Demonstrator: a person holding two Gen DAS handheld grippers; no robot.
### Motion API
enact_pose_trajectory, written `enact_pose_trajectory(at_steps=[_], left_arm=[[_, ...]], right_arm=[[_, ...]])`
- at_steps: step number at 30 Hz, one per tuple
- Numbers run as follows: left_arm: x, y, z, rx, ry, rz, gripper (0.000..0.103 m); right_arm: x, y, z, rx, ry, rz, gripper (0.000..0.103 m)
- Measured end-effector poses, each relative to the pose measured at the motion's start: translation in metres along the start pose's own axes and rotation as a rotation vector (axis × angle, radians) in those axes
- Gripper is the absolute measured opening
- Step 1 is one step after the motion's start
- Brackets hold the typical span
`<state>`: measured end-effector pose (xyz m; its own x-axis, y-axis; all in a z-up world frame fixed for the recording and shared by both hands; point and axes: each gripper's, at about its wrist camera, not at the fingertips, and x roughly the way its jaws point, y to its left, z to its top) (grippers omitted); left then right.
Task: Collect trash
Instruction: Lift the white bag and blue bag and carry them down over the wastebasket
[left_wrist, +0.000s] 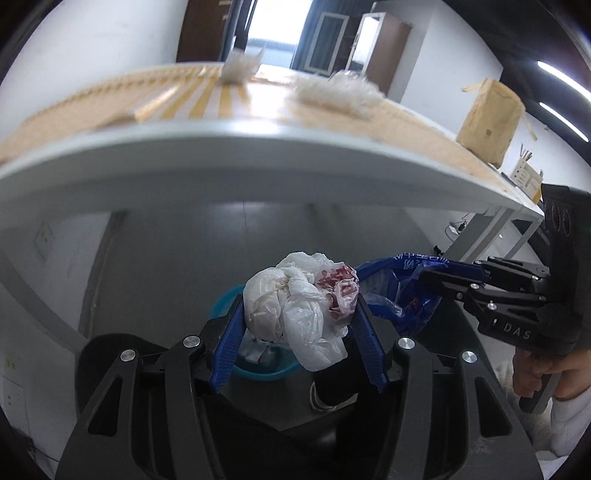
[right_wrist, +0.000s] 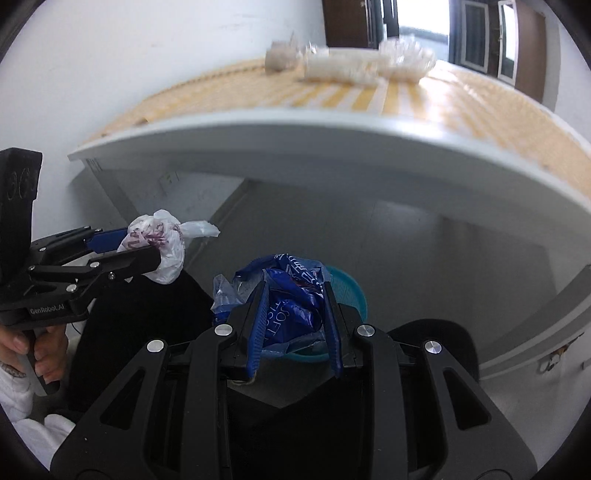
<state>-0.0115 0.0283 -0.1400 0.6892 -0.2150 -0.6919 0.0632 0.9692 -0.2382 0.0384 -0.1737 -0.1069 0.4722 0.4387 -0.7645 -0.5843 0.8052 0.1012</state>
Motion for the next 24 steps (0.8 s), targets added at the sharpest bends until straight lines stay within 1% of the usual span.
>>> enact_pose_trajectory(at_steps=[3,8,11,14,19,24], left_arm=[[0.020,0.010,-0.005,-0.025,0.044,-0.005,0.056],[0.050,0.017,-0.011,-0.014,0.095,-0.001,0.056],[0.070,0.026,-0.013,-0.057,0.132,-0.025,0.056],[0.085,0.032,-0.015,-0.079,0.157,-0.023,0.056],[0.119,0.046,-0.017,-0.132,0.216,-0.013,0.056],[0.142,0.056,-0.022,-0.158,0.240,0.017,0.055]], right_arm=[[0.019,-0.005,-0.004,0.017,0.029,0.018,0.026],[0.051,-0.012,-0.010,0.029,0.086,0.046,0.026],[0.073,-0.021,-0.014,0.061,0.132,0.059,0.026],[0.092,-0.031,-0.017,0.104,0.167,0.073,0.026],[0.123,-0.038,-0.016,0.114,0.202,0.043,0.027],[0.155,-0.044,-0.015,0.146,0.251,0.041,0.027]])
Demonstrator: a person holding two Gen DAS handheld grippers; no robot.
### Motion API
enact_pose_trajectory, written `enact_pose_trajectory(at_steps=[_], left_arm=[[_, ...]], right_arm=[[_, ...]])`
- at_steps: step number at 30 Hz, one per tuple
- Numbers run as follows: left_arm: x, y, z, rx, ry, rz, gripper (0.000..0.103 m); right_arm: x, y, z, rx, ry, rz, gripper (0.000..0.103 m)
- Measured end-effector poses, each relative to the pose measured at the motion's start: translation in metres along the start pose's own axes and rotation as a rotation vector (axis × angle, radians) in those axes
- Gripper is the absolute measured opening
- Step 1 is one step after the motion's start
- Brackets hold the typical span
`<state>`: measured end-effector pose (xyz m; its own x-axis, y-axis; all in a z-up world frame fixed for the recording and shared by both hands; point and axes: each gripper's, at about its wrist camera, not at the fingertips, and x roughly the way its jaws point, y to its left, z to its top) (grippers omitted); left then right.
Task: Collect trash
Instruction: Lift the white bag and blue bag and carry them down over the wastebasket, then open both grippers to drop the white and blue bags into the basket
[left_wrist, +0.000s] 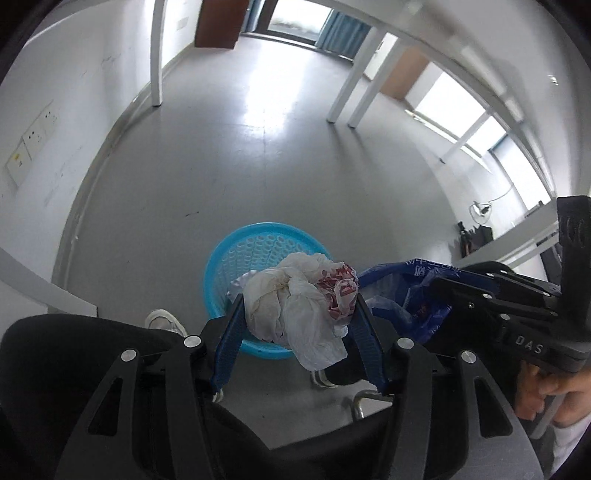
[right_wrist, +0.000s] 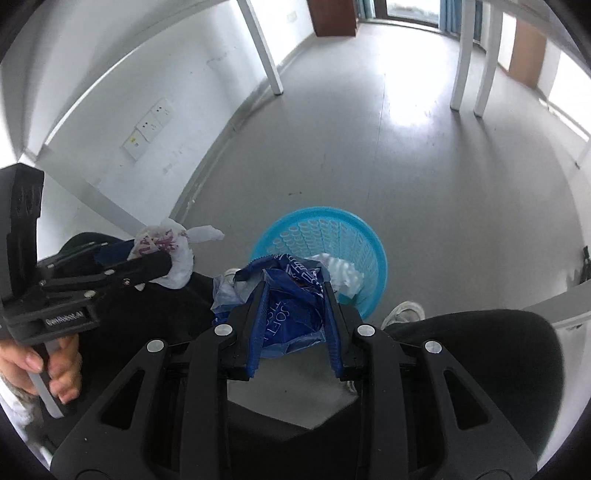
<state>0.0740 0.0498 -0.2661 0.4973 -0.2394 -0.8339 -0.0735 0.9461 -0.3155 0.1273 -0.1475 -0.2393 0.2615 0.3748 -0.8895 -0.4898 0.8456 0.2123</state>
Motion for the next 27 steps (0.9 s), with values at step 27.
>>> enact_pose_trajectory(at_steps=[27], left_arm=[[0.103,0.041,0.045,-0.234,0.194,0.031,0.055]], right_arm=[[0.131,-0.027,0.034,0.153,0.216,-0.041,0.029]])
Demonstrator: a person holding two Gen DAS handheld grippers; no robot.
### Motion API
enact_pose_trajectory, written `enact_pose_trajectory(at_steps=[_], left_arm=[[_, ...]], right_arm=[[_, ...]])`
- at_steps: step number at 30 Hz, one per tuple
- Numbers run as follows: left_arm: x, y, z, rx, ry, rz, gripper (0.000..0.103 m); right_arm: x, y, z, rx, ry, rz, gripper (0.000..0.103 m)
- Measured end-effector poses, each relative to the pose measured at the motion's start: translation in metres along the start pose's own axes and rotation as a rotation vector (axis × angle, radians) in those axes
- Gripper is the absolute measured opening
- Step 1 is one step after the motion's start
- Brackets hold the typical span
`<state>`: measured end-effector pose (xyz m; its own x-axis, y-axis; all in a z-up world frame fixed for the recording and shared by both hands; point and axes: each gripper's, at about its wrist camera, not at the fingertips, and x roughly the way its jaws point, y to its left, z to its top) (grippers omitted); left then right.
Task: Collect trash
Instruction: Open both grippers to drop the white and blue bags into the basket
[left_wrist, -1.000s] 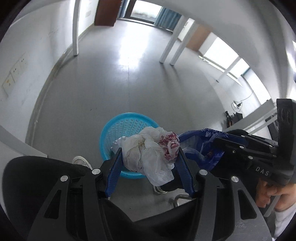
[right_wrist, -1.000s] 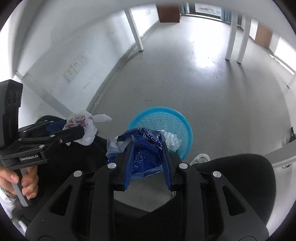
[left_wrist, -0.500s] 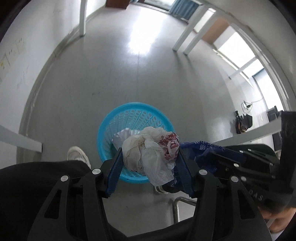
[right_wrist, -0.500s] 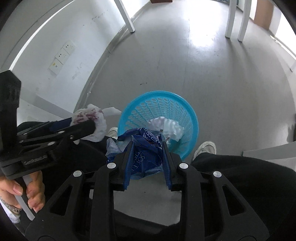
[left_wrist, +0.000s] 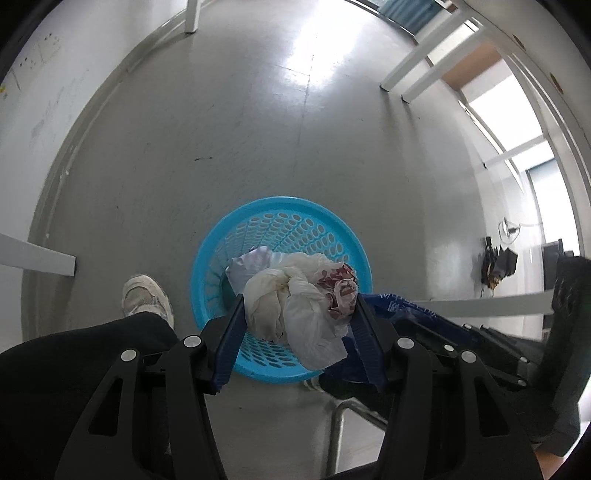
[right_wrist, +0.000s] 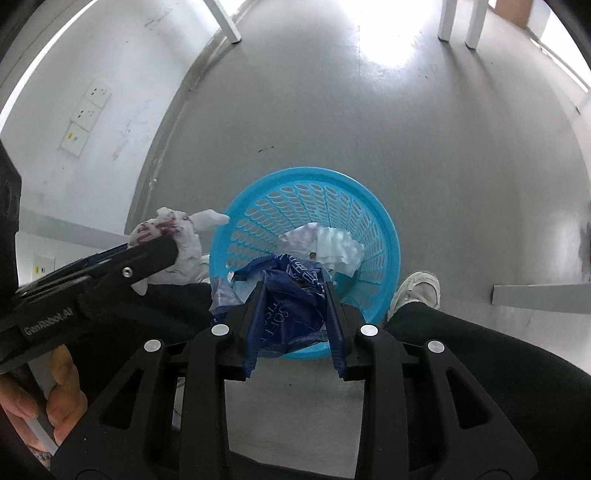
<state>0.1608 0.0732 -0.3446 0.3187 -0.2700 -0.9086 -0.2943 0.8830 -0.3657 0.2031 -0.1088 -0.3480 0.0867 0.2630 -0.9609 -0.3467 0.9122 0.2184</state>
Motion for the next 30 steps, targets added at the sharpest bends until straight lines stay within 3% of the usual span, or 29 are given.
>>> enact_pose_trajectory(at_steps=[17,18,19,21,30], left_arm=[[0.030,0.006,0.014,-0.082,0.058,-0.016,0.056],[0.029,0.005,0.015,-0.082,0.060,-0.028,0.060],[0.030,0.004,0.016,-0.081,0.062,-0.033,0.071],[0.027,0.003,0.017,-0.071,0.044,-0.025,0.081],[0.018,0.002,0.010,-0.058,0.023,-0.024,0.081]], right_arm=[[0.042,-0.016,0.017,0.071,0.062,-0.008,0.037],[0.042,-0.016,0.017,0.077,0.059,-0.004,0.040],[0.040,-0.016,0.016,0.081,0.055,0.002,0.046],[0.041,-0.018,0.017,0.085,0.048,0.001,0.049],[0.029,-0.016,0.011,0.064,0.030,-0.028,0.058]])
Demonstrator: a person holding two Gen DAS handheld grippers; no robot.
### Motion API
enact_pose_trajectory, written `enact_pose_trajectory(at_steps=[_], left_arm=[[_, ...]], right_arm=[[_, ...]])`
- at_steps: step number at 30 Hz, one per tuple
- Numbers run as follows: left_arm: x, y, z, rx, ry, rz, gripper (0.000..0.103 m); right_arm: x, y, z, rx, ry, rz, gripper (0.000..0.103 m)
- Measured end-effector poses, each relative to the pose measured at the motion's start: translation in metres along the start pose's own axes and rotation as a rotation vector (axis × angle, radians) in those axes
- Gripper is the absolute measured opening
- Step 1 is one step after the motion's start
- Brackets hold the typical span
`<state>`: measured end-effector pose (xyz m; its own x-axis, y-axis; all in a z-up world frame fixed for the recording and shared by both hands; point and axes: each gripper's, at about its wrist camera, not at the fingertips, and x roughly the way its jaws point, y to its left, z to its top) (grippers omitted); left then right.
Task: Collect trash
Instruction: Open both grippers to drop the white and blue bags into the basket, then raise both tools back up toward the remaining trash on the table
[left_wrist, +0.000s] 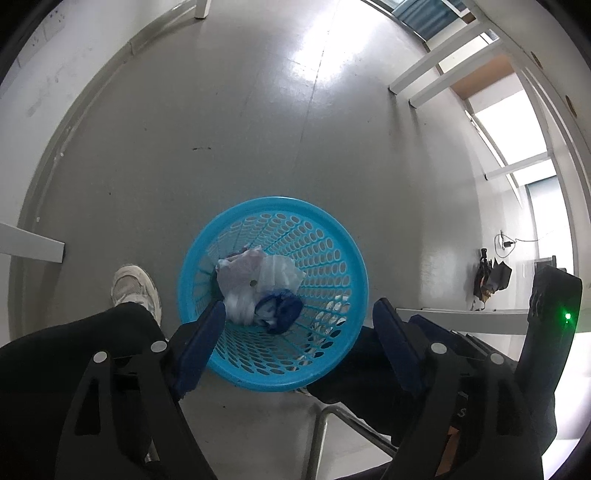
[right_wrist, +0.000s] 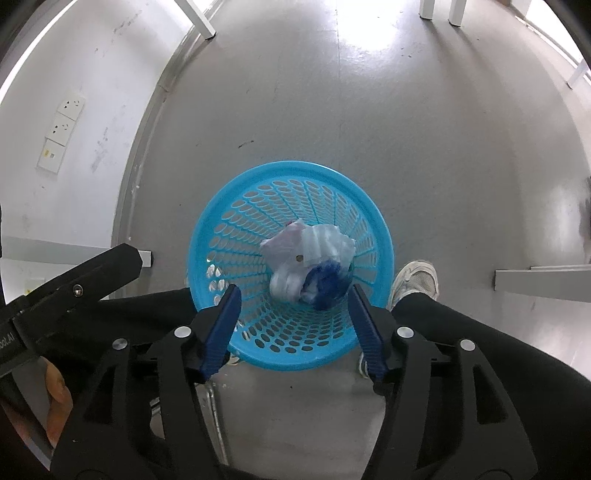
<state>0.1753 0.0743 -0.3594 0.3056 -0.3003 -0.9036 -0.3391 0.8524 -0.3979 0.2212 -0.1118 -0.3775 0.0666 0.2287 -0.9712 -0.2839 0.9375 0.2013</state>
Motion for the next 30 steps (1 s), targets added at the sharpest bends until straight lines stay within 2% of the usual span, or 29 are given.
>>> enact_pose_trajectory(at_steps=[4,7,11,13,23,25,29,30], left_arm=[[-0.008,-0.001,-0.004,0.014,-0.009,0.008,0.081],[-0.017,-0.002,-0.010,0.030,-0.029,0.016,0.081],[-0.030,-0.004,-0.019,0.050,-0.043,0.036,0.081],[-0.039,-0.006,-0.023,0.067,-0.059,0.037,0.081],[-0.098,-0.019,-0.060,0.188,-0.131,0.036,0.084],[-0.109,-0.021,-0.067,0.200,-0.148,0.042,0.086],[-0.136,-0.029,-0.087,0.249,-0.182,0.030,0.089],[-0.145,-0.033,-0.094,0.270,-0.203,0.031,0.092]], right_arm=[[-0.012,0.007,-0.005,-0.045,-0.032,-0.003,0.063],[-0.023,0.015,-0.014,-0.085,-0.061,-0.037,0.064],[-0.039,0.022,-0.027,-0.114,-0.083,-0.022,0.064],[-0.050,0.028,-0.035,-0.146,-0.110,-0.039,0.068],[-0.100,0.036,-0.072,-0.191,-0.165,0.036,0.073],[-0.113,0.037,-0.082,-0.211,-0.181,0.055,0.078],[-0.145,0.036,-0.101,-0.239,-0.214,0.091,0.080],[-0.151,0.036,-0.104,-0.244,-0.225,0.090,0.085]])
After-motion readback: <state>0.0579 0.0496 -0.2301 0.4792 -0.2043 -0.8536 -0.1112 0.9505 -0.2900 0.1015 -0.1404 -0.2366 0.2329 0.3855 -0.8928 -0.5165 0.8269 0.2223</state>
